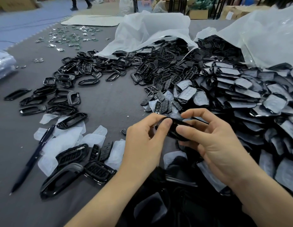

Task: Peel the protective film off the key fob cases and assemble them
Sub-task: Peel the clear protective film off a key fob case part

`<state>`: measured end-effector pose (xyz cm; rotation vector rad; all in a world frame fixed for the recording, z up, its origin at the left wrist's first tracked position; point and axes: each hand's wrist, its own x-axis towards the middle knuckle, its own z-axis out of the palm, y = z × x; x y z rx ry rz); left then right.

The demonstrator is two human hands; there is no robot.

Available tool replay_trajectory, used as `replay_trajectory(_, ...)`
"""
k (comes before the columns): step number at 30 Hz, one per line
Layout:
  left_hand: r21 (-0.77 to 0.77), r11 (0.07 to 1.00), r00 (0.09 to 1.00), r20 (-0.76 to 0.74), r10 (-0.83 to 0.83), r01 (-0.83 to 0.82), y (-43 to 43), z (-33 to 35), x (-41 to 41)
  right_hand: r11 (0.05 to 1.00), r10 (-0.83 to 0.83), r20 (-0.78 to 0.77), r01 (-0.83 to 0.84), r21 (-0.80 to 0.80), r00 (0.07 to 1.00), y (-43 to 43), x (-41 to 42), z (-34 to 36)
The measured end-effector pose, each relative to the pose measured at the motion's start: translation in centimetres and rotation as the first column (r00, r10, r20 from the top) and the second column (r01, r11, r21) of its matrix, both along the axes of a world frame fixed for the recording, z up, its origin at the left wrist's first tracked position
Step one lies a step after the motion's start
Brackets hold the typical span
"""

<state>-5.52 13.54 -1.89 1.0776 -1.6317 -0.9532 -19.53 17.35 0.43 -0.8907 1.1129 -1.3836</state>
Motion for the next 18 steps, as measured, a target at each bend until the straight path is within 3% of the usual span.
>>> replay_trajectory(2,0.137,0.989,0.994,-0.102,-0.042,0.055,-0.1,0.09,0.06,0.999,0.032,-0.025,-0.033,-0.006,0.999,0.03,0.06,0.15)
replay_trajectory(5,0.431,0.848,0.906,-0.406,-0.121,0.307,-0.17,0.34,0.16,0.999,0.044,-0.011,-0.045,-0.008,0.999,-0.05,0.02,0.11)
replay_trajectory(8,0.487,0.783,0.852,-0.514,-0.101,0.387,-0.26,0.54,0.12,0.999,0.039,0.002,-0.039,-0.002,0.999,-0.17,-0.15,0.02)
replay_trajectory(13,0.287,0.923,0.951,-0.247,-0.187,0.256,-0.26,0.53,0.21,1.0,0.007,-0.182,-0.005,0.008,0.983,-0.18,-0.43,-0.32)
replay_trajectory(18,0.234,0.937,0.962,-0.154,-0.226,0.257,-0.33,0.73,0.45,0.996,0.076,-0.282,-0.084,-0.013,0.956,-0.27,-0.42,-0.24)
